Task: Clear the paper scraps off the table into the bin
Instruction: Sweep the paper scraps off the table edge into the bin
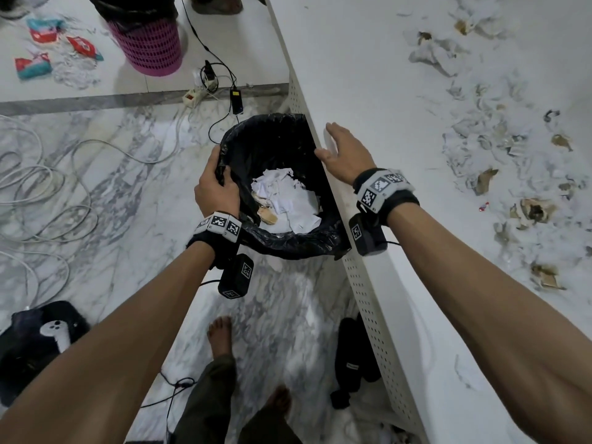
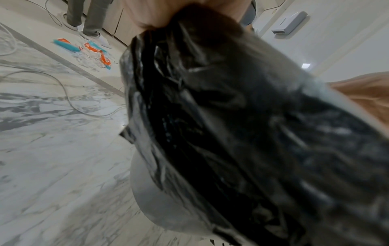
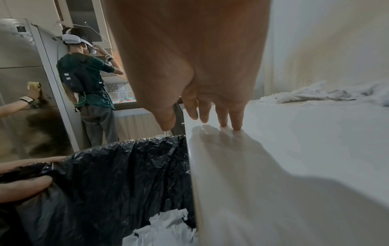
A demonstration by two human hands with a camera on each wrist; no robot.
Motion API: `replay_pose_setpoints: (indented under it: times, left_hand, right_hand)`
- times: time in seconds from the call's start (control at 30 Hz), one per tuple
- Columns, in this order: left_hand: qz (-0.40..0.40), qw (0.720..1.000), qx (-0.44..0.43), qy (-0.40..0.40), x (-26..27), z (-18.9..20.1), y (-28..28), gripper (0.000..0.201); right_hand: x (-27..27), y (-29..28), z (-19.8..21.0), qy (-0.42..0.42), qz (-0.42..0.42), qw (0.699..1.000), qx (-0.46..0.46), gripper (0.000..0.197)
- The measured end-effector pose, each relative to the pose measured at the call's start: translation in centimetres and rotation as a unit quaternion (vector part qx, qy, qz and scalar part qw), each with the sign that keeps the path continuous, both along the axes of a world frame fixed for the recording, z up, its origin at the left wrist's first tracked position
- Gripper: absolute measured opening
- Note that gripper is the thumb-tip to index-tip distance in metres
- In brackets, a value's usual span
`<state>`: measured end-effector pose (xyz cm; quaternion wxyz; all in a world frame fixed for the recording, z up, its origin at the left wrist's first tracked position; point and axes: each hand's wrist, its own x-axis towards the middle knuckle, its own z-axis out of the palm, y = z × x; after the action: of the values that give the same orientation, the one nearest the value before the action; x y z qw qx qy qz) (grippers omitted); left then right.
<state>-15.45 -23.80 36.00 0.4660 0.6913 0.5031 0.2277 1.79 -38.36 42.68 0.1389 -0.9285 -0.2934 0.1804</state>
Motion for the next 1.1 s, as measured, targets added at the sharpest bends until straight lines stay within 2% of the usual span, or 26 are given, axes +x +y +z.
replay_pose_setpoints:
  times: [0.3,0.37,0.43,0.53,0.63,0.73,0.8,0.83,0.9,1.1]
  left_hand:
    - [-0.031,1.0,0.005,-0.004,2.6,-0.6,3.5,0.043]
    - [-0.035,0.999,0.005,-0.003,2.6,-0.7,3.5,0.043]
    - [-0.036,0.999,0.006,-0.002,2.5,-0.6,3.3,0.044]
    - [-0.035,0.999,0.003,-0.005,1.9,-0.4,2.7,0.044]
    - [-0.032,0.999,-0.002,-0.005,0.7,0.0,1.1,0.044]
    - [-0.034,0.999,-0.004,-0.001,-0.5,0.1,-0.8,0.044]
    - [-0.03,1.0,-0.005,-0.001,-1.4,-0.2,-2.0,0.044]
    - [-0.026,1.0,-0.005,-0.001,-1.9,-0.4,-2.6,0.044]
    - [-0.022,1.0,-0.005,-0.002,-2.9,-0.8,-3.8,0.044]
    - [-0.028,1.0,-0.002,-0.004,-5.4,-1.0,-7.1,0.044]
  right_hand:
    - [3.1,5.5,-0.5,0.012,0.015,1.0,0.018,0.059]
    - [2.7,5.2,-0.8,-0.002,-0.003,0.997,0.077,0.048]
    - [2.4,4.2,-0.6,-0.016,-0.043,0.984,0.173,0.037]
    - [2.5,1.7,0.0,-0.042,-0.085,0.968,0.235,0.039]
    - [2.8,-2.2,0.3,-0.08,-0.083,0.978,0.172,0.043]
    - [3.8,-7.5,0.3,-0.105,-0.114,0.988,0.0,0.056]
    - [4.2,-10.8,0.0,-0.067,-0.187,0.976,-0.088,0.066]
    - [3.9,-12.1,-0.2,-0.033,-0.215,0.971,-0.103,0.069]
    - [2.6,-14.0,-0.6,0.017,-0.212,0.973,-0.091,0.071]
    - [-5.2,-15.1,-0.1,0.043,-0.046,0.998,-0.005,0.06]
